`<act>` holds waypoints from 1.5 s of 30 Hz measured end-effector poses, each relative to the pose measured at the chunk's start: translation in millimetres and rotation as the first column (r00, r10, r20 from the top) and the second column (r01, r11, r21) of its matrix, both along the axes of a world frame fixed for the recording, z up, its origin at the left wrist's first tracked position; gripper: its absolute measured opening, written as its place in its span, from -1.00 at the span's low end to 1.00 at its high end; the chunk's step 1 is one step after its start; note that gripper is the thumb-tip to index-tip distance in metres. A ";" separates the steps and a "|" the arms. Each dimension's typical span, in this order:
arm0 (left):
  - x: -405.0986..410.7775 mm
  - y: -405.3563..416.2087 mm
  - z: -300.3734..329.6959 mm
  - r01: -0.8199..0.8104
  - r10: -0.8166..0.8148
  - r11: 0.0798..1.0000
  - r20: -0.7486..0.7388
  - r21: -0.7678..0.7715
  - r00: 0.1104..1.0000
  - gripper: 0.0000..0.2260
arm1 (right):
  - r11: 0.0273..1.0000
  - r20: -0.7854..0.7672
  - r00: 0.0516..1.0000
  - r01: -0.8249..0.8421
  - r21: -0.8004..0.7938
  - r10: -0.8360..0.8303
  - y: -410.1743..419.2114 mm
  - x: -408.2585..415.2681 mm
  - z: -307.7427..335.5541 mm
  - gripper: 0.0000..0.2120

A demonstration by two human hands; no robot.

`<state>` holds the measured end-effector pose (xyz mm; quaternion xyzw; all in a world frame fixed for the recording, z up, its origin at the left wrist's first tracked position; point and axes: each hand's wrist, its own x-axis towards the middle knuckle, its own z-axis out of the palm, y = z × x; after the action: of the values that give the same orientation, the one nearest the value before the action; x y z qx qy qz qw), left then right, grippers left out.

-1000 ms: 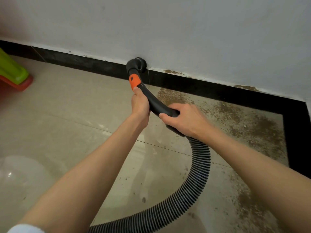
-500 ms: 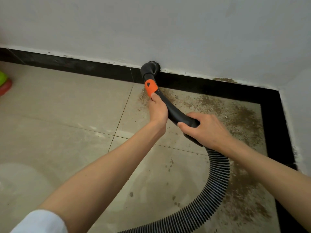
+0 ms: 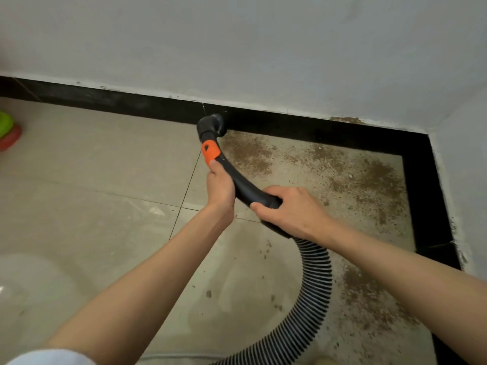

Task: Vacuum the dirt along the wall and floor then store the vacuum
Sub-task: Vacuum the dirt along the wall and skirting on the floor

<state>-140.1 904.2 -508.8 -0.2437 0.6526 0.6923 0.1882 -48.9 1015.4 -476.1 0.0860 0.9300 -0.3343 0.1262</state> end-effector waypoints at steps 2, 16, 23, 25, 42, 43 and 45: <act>6.0 -22.2 -8.2 -0.045 0.045 0.999 0.038 -0.004 0.998 -0.60 | 0.998 0.051 0.998 -0.045 -0.035 0.047 -16.3 -1.0 -6.1 -0.70; 41.6 -36.3 -39.1 -0.031 0.006 0.988 0.166 0.149 0.986 -0.55 | 0.994 0.163 0.982 -0.104 0.039 0.096 -20.1 26.5 -22.9 -0.71; 6.4 -8.4 -44.7 -0.018 0.004 0.995 0.137 0.102 0.991 -0.56 | 0.996 0.115 0.992 -0.066 0.057 0.059 2.3 -4.1 -36.1 -0.72; -6.8 -3.8 -46.6 -0.007 -0.006 0.995 0.132 0.098 0.991 -0.55 | 0.996 0.103 0.993 -0.057 0.062 0.051 4.4 -14.9 -41.1 -0.72; -28.7 -13.6 -42.9 0.098 -0.099 0.995 0.098 0.012 0.990 -0.56 | 0.990 0.117 0.991 0.073 -0.117 -0.059 -14.1 -22.9 -47.0 -0.74; -19.4 -21.5 -42.6 0.085 -0.084 0.996 0.111 -0.002 0.990 -0.58 | 0.991 0.132 0.990 0.062 -0.119 -0.046 -20.1 -14.2 -45.8 -0.74; 3.2 -38.4 -43.7 0.046 -0.040 0.998 0.127 -0.039 0.991 -0.60 | 0.991 0.158 0.987 0.036 -0.130 -0.015 -32.7 6.5 -43.3 -0.75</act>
<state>-136.9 865.8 -552.5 -0.2768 0.6588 0.6574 0.2390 -42.4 982.8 -519.4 0.1152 0.8918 -0.3889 0.2002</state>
